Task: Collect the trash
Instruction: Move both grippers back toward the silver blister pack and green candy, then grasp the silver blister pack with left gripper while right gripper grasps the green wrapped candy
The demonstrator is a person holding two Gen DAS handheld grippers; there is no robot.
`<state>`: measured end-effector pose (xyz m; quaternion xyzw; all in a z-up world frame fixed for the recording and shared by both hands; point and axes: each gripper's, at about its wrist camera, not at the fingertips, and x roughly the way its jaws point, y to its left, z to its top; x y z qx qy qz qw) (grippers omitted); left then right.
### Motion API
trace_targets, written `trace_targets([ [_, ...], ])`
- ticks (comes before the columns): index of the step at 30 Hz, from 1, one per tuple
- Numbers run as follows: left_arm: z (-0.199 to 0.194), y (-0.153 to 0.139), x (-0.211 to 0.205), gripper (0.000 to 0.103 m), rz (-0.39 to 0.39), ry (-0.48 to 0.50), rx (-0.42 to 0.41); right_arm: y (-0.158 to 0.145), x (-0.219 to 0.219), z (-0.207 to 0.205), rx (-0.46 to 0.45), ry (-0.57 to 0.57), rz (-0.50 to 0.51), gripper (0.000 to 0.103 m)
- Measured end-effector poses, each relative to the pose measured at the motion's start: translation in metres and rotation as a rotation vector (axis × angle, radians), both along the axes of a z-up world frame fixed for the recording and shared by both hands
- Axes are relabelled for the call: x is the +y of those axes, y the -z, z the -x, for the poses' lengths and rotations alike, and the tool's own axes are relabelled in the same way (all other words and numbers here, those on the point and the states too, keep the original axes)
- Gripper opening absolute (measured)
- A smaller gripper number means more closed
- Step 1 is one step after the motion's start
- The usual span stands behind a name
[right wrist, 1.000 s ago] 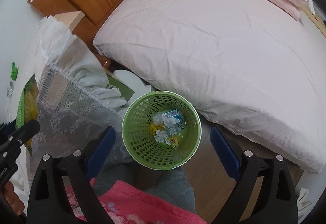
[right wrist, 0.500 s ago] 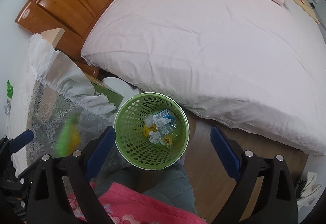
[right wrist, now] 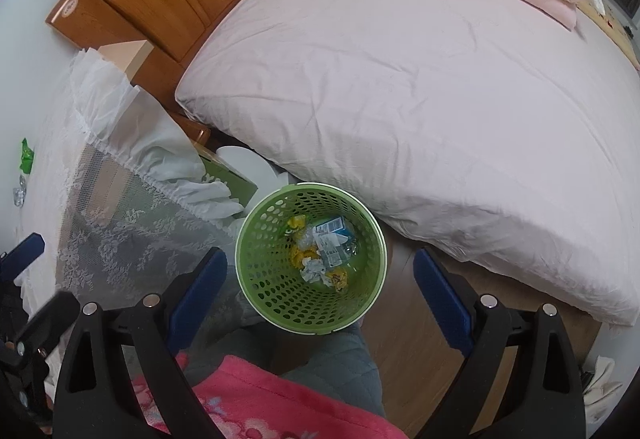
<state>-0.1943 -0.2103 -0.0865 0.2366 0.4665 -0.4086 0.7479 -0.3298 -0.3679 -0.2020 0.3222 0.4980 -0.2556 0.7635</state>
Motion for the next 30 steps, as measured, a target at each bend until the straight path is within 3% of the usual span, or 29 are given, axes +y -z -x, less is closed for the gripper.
trace_targets([
  [7, -0.069, -0.032, 0.065, 0.095, 0.079, -0.292, -0.11, -0.042, 0.042, -0.059, -0.104, -0.233, 0.09, 0.094],
  [10, -0.103, -0.038, 0.104, 0.095, 0.075, -0.417, -0.149, -0.056, 0.061, -0.09, -0.132, -0.318, 0.114, 0.099],
  [15, -0.166, -0.036, 0.178, 0.095, 0.032, -0.611, -0.203, -0.082, 0.11, -0.163, -0.184, -0.501, 0.125, 0.099],
  [22, -0.268, -0.024, 0.273, 0.095, -0.026, -0.826, -0.226, -0.107, 0.201, -0.295, -0.241, -0.708, 0.14, 0.099],
  [30, -0.377, 0.0, 0.363, 0.095, 0.002, -0.959, -0.204, -0.111, 0.303, -0.459, -0.259, -0.839, 0.12, 0.099],
])
